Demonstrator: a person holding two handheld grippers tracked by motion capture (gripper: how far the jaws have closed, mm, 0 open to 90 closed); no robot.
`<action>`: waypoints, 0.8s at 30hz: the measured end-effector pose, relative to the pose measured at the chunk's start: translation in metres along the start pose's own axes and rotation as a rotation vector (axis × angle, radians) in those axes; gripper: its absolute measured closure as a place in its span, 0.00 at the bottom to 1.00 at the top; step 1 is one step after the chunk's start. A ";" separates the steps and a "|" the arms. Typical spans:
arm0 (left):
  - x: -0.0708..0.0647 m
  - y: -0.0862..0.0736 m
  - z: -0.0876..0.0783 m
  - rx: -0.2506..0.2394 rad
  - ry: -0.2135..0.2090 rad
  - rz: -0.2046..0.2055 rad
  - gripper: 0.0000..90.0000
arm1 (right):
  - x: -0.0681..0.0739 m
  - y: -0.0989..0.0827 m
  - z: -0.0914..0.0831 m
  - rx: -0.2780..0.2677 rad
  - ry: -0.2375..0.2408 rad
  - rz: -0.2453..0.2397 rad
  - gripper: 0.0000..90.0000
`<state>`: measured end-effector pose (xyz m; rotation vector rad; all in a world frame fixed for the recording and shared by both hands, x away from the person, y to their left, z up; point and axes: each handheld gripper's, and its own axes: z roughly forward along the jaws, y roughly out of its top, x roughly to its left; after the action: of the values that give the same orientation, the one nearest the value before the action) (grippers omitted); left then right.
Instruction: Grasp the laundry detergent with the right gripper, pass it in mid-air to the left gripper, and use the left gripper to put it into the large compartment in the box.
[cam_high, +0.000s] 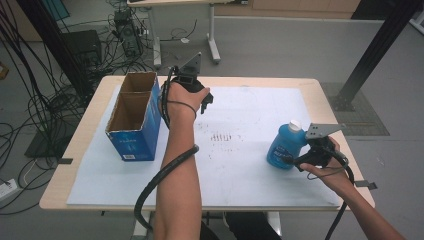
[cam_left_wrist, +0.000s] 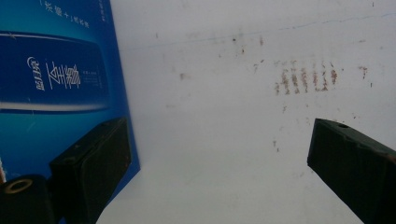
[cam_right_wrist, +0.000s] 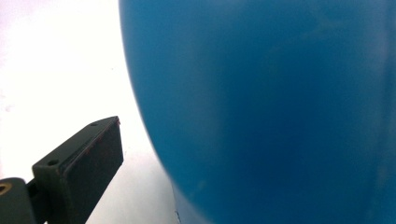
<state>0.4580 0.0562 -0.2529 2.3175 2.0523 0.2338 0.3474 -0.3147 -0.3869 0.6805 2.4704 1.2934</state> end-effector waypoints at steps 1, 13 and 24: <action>0.000 0.000 0.000 -0.001 0.000 -0.001 0.08 | 0.000 0.000 0.000 0.000 -0.001 0.001 0.02; -0.002 0.001 0.000 -0.002 0.000 -0.001 0.08 | 0.000 0.000 0.000 0.002 0.000 -0.001 0.02; -0.002 0.001 0.000 -0.001 0.000 0.001 0.08 | -0.001 -0.001 0.000 0.000 -0.001 0.002 0.02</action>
<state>0.4586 0.0539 -0.2531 2.3185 2.0504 0.2353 0.3474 -0.3159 -0.3877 0.6838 2.4699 1.2935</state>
